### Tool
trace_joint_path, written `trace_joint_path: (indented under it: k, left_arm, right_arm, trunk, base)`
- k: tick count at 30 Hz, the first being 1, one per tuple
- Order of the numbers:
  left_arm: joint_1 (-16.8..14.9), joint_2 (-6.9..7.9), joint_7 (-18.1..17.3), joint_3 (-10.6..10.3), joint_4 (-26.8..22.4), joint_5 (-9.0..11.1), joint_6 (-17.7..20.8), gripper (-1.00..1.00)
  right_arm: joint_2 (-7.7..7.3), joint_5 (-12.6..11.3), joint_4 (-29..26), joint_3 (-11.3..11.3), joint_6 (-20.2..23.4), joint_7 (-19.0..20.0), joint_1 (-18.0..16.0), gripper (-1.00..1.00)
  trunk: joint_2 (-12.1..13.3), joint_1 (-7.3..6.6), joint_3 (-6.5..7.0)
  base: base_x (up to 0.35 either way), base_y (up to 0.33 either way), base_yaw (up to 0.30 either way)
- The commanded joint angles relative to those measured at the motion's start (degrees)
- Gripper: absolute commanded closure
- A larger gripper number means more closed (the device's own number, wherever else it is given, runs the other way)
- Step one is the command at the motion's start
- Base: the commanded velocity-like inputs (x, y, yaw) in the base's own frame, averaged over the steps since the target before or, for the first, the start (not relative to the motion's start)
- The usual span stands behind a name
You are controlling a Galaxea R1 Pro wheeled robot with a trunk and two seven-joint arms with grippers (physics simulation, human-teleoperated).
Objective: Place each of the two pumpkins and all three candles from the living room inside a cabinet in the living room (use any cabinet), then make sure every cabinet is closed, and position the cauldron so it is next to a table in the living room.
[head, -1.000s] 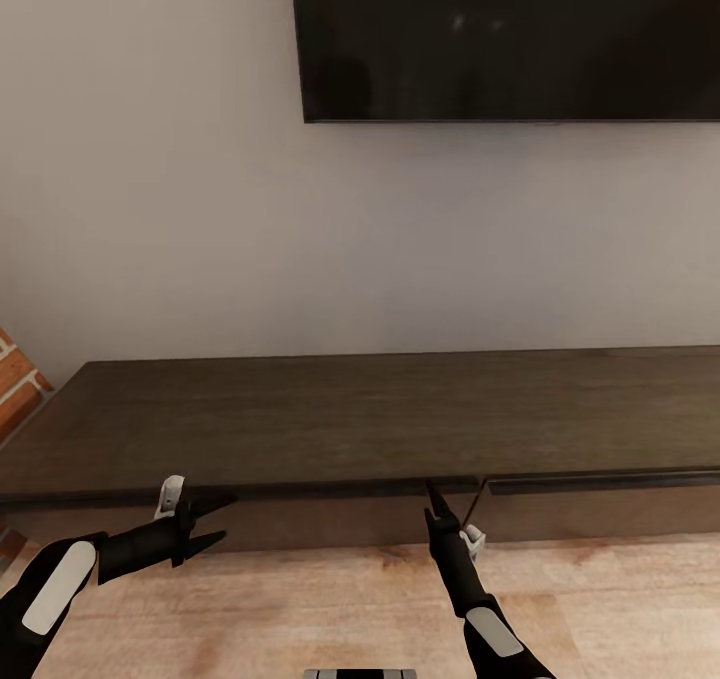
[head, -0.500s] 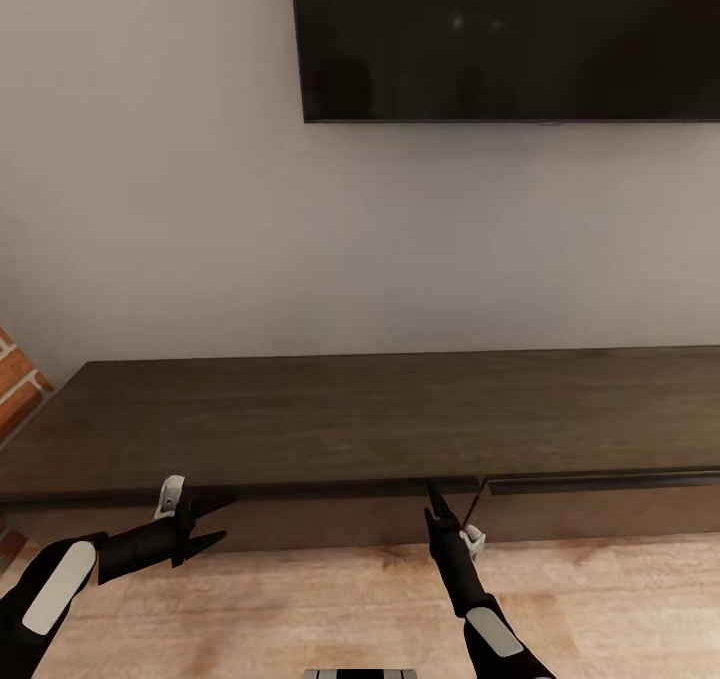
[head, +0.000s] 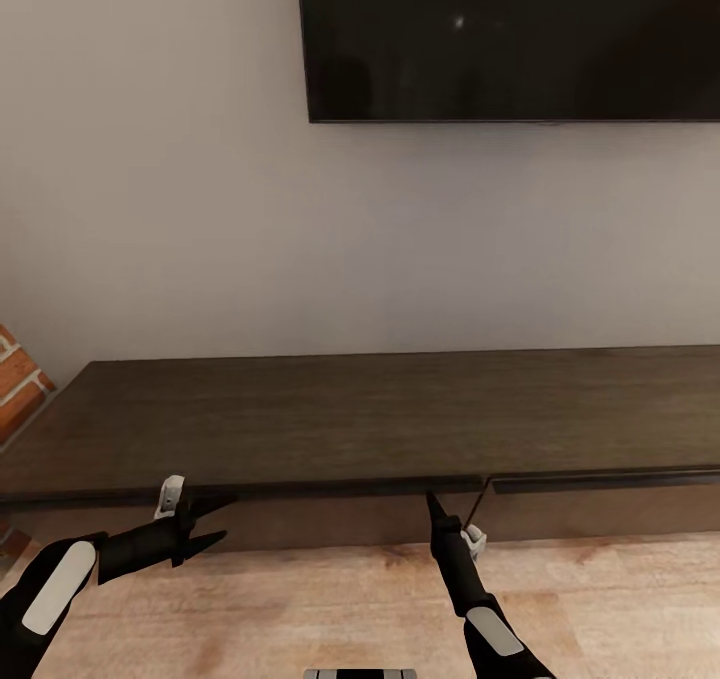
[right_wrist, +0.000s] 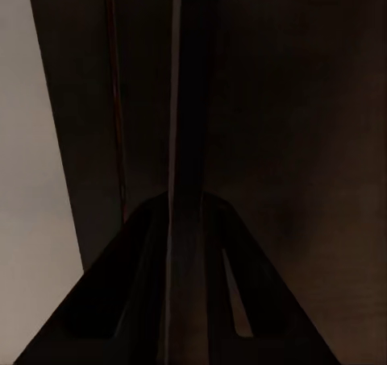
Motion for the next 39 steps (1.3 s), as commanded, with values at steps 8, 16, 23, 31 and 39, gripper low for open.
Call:
trace_joint_path:
  k: [8, 16, 23, 31, 39]
  left_arm:
    - [0.0, 0.00, 0.0, 0.0, 0.0, 0.0, 0.0, -1.00]
    - [0.0, 0.00, 0.0, 0.0, 0.0, 0.0, 0.0, -1.00]
    - [0.0, 0.00, 0.0, 0.0, 0.0, 0.0, 0.0, -1.00]
    - [0.0, 0.00, 0.0, 0.0, 0.0, -0.1, 0.0, -1.00]
    - [0.0, 0.00, 0.0, 0.0, 0.0, -0.1, 0.0, -1.00]
  right_arm:
    - [0.01, 0.3, 0.1, 0.6, 0.2, -0.1, 0.0, 1.00]
    - [0.01, 0.3, 0.1, 0.6, 0.2, -0.1, 0.0, 1.00]
    - [0.01, 0.3, 0.1, 0.6, 0.2, -0.1, 0.0, 1.00]
    - [0.01, 0.3, 0.1, 0.5, 0.3, -0.2, 0.0, 1.00]
    - [0.01, 0.3, 0.1, 0.5, 0.3, -0.2, 0.0, 1.00]
  trunk:
    - [0.0, 0.01, -0.01]
    - [0.0, 0.01, -0.01]
    - [0.0, 0.01, -0.01]
    - [0.0, 0.01, -0.01]
    - [0.0, 0.01, -0.01]
  base:
    - [0.000, 0.001, 0.000]
    - [0.000, 0.000, 0.000]
    - [-0.039, 0.000, 0.000]
    - [-0.100, 0.000, 0.000]
    - [-0.272, 0.000, 0.000]
